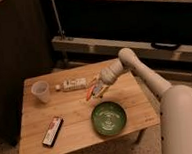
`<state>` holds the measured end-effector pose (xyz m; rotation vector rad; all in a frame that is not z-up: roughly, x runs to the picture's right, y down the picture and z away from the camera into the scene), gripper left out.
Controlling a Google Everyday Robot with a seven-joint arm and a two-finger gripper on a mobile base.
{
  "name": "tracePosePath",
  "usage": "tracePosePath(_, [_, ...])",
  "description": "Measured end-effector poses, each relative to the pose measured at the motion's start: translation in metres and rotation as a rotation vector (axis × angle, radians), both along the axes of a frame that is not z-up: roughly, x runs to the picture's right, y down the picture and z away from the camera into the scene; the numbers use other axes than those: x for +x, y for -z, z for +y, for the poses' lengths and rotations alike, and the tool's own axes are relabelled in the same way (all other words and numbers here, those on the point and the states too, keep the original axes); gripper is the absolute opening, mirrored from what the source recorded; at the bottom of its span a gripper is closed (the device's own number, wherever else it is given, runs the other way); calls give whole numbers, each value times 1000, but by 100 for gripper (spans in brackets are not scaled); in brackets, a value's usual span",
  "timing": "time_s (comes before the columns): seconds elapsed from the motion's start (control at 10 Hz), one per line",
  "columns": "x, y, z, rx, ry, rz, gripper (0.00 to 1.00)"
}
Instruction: Place the ceramic cup in the ceramic bowl
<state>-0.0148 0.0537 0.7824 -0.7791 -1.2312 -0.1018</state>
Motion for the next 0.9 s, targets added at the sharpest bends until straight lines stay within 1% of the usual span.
tracePosePath(0.1, [0, 0, 0, 0, 0, 0, 53])
tracePosePath(0.2, [1, 2, -1, 9, 4, 8, 53])
tracePosePath(0.3, [3, 2, -8, 42, 12, 36, 53])
tracePosePath(0.4, [1, 2, -23, 103, 36, 74, 53])
tracePosePath(0.5, [-5, -7, -45, 189, 81, 117, 53])
tracePosePath(0.6, [-15, -19, -69, 264, 118, 144, 53])
tracePosePath(0.7, [-24, -26, -83, 311, 146, 156, 53])
tracePosePath(0.8, [-27, -31, -93, 339, 166, 169, 53])
tracePosePath(0.9, [-27, -30, -95, 343, 167, 170, 53])
